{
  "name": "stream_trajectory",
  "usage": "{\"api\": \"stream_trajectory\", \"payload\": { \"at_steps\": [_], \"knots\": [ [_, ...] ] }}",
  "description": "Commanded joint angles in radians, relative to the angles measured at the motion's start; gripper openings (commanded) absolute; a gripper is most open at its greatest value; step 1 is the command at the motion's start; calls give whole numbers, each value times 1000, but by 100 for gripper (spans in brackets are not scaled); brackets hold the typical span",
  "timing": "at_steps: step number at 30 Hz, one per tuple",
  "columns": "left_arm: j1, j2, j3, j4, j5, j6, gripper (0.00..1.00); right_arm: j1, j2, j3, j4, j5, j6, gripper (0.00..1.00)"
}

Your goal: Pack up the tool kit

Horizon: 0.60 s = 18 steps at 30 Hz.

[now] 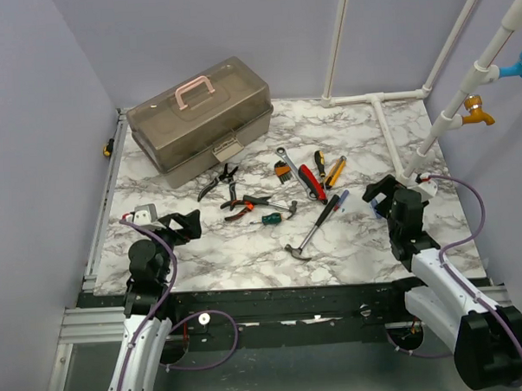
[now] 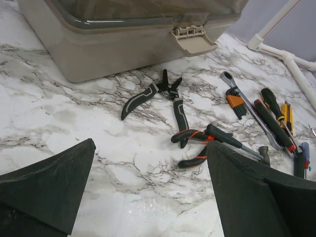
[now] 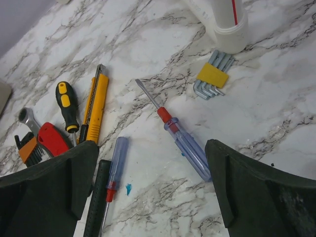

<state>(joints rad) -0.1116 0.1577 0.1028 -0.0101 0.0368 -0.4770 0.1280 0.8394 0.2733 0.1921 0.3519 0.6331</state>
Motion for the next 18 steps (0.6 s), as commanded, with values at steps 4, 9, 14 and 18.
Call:
{"api": "stream_trajectory", "payload": {
  "at_steps": [4, 9, 14, 18],
  "knots": [
    [0, 4, 34, -45, -83, -45, 98, -4, 46, 4, 21, -25, 17, 100],
    [-1, -59, 23, -82, -63, -66, 98, -4, 33, -7, 38, -77, 1, 100],
    [0, -177, -24, -94, -82, -99, 98, -4, 23, -44, 151, -263, -36, 100],
    [-1, -181, -43, -64, -70, -102, 98, 2, 128, 6, 153, -333, -34, 100]
  ]
}}
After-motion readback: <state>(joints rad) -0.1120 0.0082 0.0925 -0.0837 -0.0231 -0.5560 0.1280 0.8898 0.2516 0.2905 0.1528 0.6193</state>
